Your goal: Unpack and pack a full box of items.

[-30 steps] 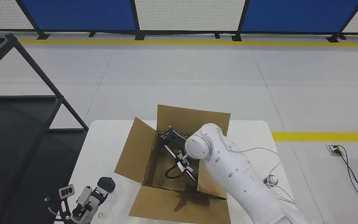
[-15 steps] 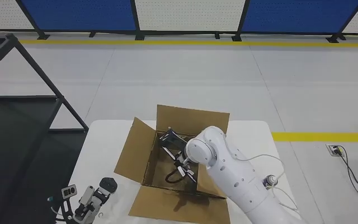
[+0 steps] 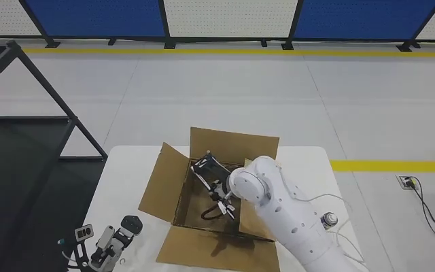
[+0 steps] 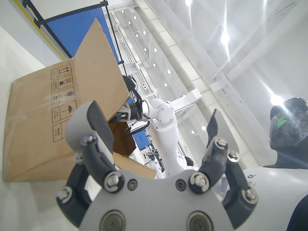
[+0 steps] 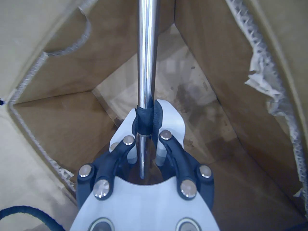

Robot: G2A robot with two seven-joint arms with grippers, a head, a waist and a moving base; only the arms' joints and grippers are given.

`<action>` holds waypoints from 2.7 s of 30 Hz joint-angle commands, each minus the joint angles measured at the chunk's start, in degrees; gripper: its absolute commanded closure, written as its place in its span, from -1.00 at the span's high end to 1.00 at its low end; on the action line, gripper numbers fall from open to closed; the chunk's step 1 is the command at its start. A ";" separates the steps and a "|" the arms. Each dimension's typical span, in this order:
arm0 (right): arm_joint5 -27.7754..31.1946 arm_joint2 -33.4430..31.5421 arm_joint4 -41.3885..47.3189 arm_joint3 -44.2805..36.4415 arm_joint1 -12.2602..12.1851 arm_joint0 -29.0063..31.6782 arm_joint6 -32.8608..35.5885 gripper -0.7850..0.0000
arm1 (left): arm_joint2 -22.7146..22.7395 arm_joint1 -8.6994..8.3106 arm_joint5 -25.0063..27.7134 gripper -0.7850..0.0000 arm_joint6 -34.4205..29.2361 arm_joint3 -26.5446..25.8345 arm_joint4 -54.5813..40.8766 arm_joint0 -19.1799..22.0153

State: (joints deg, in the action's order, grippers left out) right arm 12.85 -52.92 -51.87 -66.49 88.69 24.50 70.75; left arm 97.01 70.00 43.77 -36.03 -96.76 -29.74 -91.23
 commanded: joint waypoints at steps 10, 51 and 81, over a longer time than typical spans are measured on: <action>2.87 -6.61 2.23 -15.93 -2.29 6.94 -5.05 -1.00 | 0.00 0.00 0.00 1.00 0.00 0.00 0.00 0.00; -1.64 -27.90 13.44 -51.79 -7.09 27.31 -3.76 -1.00 | 0.00 0.00 0.00 1.00 0.00 0.00 0.00 0.00; -3.95 -51.52 18.12 -63.69 -10.44 54.65 -9.06 -1.00 | 0.00 0.00 0.00 1.00 0.00 0.00 0.00 0.00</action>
State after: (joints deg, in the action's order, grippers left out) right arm 8.90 -104.44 -33.75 -130.18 78.25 79.15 61.69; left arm 97.01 70.00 43.77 -36.03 -96.76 -29.74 -91.23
